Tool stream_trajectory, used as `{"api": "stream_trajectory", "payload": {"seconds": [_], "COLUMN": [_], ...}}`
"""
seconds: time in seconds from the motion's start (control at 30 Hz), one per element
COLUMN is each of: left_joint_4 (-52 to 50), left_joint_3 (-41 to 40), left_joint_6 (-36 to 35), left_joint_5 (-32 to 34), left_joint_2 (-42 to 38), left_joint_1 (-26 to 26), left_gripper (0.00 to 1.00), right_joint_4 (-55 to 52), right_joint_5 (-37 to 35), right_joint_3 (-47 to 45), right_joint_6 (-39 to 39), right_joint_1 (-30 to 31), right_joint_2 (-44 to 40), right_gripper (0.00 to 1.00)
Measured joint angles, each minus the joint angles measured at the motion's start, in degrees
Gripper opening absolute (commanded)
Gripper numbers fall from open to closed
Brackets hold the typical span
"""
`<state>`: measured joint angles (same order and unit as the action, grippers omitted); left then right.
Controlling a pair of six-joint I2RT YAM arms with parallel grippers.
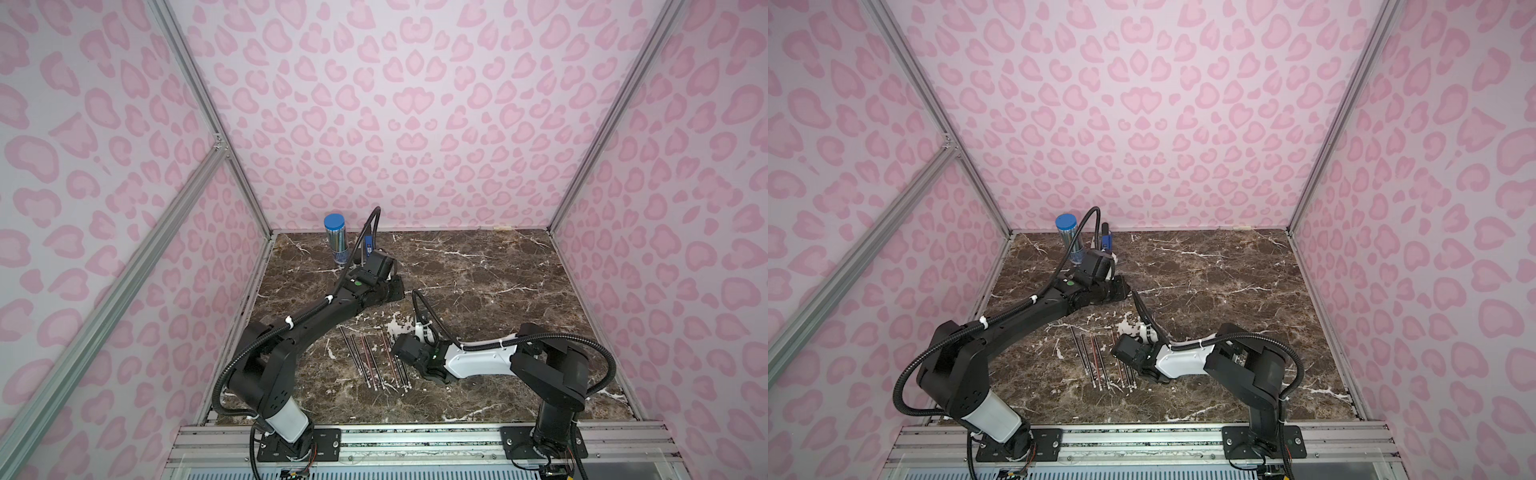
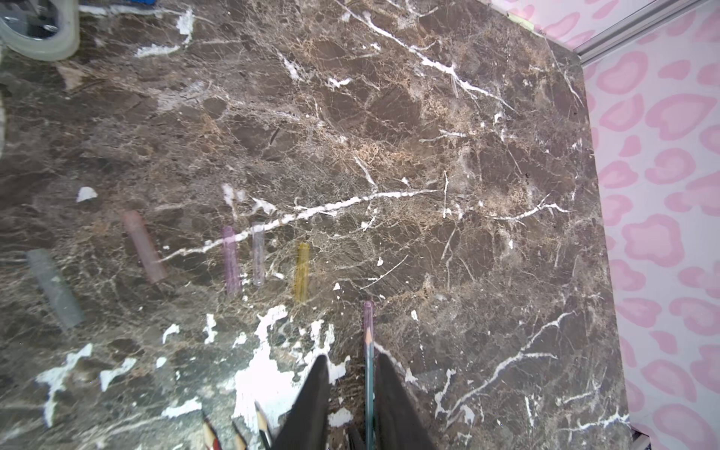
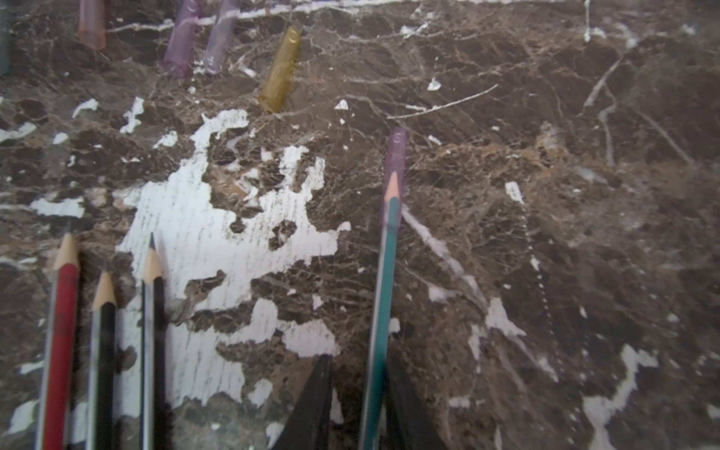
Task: Remove the protective cover of the pencils
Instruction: Pick up the pencil from the center of the board.
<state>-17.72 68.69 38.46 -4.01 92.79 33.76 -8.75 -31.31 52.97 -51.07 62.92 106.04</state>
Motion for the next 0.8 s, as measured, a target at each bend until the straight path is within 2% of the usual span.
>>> {"api": "stream_trajectory", "payload": {"seconds": [0.07, 0.23, 0.43, 0.8], "left_joint_4": [0.13, 0.22, 0.37, 1.11], "left_joint_3": [-0.37, -1.44, -2.56, -4.61], "left_joint_6": [-0.02, -0.02, 0.0, 0.61], "left_joint_5": [0.02, 0.22, 0.39, -0.09], "left_joint_2": [-0.92, -2.54, -4.68, -7.72], "left_joint_1": [0.0, 0.07, 0.07, 0.07], "left_gripper": [0.25, 0.25, 0.26, 0.27], "right_joint_4": [0.15, 0.35, 0.9, -3.39], "right_joint_5": [-0.33, -1.16, -1.73, 2.69], "right_joint_3": [-0.22, 0.07, -0.11, -0.79], "right_joint_6": [-0.37, -0.79, -0.83, -0.46], "right_joint_1": [0.09, 0.04, -0.02, -0.28], "right_joint_2": [0.0, 0.59, 0.7, -3.67], "right_gripper": [0.25, 0.16, 0.13, 0.06]}}
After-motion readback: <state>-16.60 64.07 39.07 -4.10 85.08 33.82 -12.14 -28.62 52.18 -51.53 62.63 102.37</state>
